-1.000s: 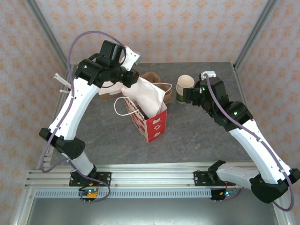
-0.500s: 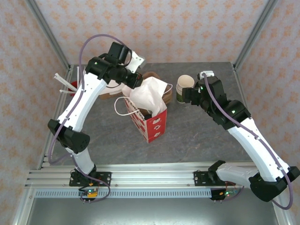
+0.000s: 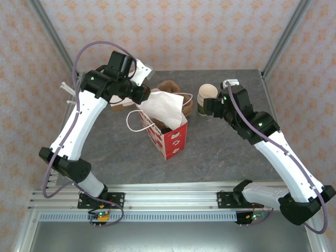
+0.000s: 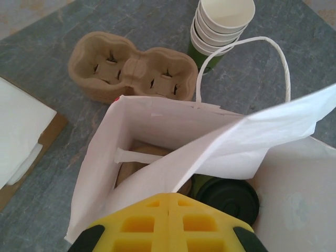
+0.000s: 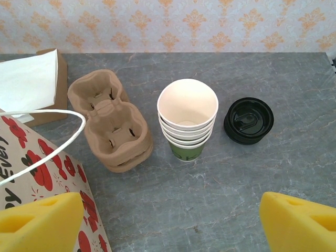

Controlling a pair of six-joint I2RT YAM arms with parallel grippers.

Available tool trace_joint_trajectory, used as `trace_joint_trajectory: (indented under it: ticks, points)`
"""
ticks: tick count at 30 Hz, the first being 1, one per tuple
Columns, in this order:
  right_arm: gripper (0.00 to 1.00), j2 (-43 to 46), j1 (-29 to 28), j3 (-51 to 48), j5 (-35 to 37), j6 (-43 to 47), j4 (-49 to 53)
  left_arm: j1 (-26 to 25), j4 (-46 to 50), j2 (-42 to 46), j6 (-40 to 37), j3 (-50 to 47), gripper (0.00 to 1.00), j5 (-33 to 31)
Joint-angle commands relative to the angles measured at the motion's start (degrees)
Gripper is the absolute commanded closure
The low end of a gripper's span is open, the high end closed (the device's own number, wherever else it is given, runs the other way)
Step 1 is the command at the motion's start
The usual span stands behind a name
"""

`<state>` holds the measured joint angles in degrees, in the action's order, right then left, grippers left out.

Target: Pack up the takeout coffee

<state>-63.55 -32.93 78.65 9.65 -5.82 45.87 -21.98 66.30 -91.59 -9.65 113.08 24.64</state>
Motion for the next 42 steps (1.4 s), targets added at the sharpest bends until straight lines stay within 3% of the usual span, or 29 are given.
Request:
trace_joint_trajectory:
  ticks: [1, 5, 11, 20, 24, 26, 30, 39, 42]
  points:
    - [0.12, -0.7, 0.3, 0.9, 0.3, -0.7, 0.0, 0.2, 1.0, -0.6, -1.2, -0.7, 0.98, -3.0]
    - [0.12, -0.9, 0.3, 0.8, 0.4, -0.9, 0.0, 0.1, 0.7, -1.7, -0.1, 0.1, 0.78, -4.3]
    - [0.13, -0.8, 0.3, 0.8, 0.2, -1.1, 0.2, 0.1, -1.8, -1.9, 4.2, 2.1, 0.61, -5.7]
    - [0.12, -0.4, 0.3, -0.5, -1.9, -0.5, -1.4, 0.2, -11.5, 4.9, 14.1, -6.7, 0.54, -9.4]
    - [0.12, -1.0, 0.3, -0.4, -8.8, -0.3, -4.6, 0.1, -19.7, 10.1, 19.9, -14.6, 0.5, -8.1]
    - [0.12, -1.8, 0.2, 1.0, -8.8, -0.8, -4.6, 0.1, -21.5, 12.1, 22.3, -17.4, 0.5, -9.0]
    - [0.12, -1.5, 0.3, 0.3, 1.4, -0.9, -3.6, 0.2, -23.6, 18.6, 24.0, -23.5, 0.46, -22.4]
    - [0.01, 7.1, 7.1, -15.7, 23.8, -4.1, -13.4, 2.6, -37.8, 37.1, 27.9, -51.0, 0.07, -55.6]
    - [0.01, 9.2, 10.3, -21.9, 26.9, -3.8, -18.5, 5.2, -41.4, 39.4, 28.5, -58.0, 0.0, -62.0]
